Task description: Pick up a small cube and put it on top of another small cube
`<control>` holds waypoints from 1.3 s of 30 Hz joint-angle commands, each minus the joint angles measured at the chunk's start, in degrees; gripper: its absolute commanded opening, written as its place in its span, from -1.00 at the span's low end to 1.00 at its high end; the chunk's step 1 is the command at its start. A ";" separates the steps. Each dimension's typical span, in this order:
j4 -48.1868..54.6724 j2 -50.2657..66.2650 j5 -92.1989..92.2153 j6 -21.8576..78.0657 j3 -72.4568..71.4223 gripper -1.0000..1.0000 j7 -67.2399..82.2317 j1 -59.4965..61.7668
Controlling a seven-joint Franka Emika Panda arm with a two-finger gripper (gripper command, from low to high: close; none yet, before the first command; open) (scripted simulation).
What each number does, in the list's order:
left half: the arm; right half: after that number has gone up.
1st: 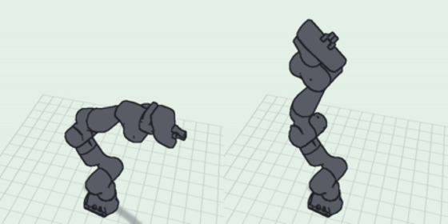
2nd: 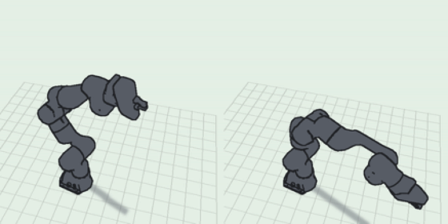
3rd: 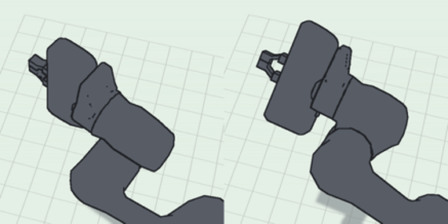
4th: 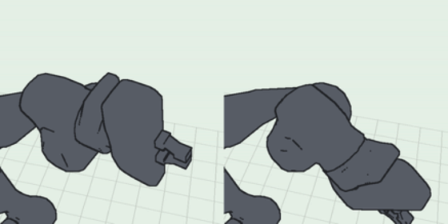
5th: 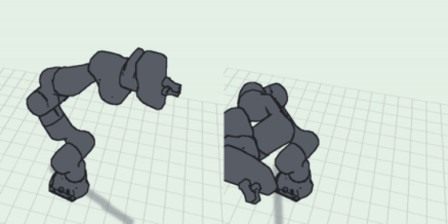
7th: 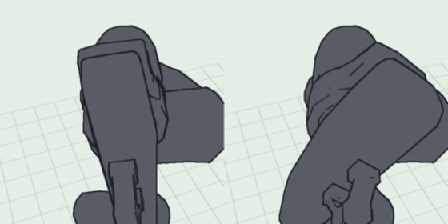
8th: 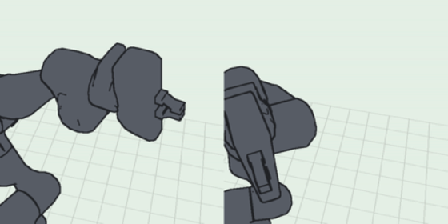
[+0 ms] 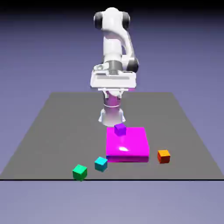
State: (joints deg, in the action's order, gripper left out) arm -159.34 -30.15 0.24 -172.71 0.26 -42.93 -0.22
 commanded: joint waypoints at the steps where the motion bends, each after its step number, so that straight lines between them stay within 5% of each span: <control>1: 1.38 2.08 0.20 1.08 0.22 0.00 -0.39 0.39; 26: 35.83 53.99 5.26 28.07 5.62 0.00 -10.14 10.17; 33: 37.89 64.04 6.81 20.98 4.28 0.00 -9.30 11.38; 34: 37.89 64.04 6.81 20.98 4.28 -1.00 -9.30 11.38; 39: 36.64 55.74 5.47 28.02 5.61 -1.00 -10.26 10.44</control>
State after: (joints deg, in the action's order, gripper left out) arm -122.70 25.59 5.81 -144.69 5.86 -53.11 10.23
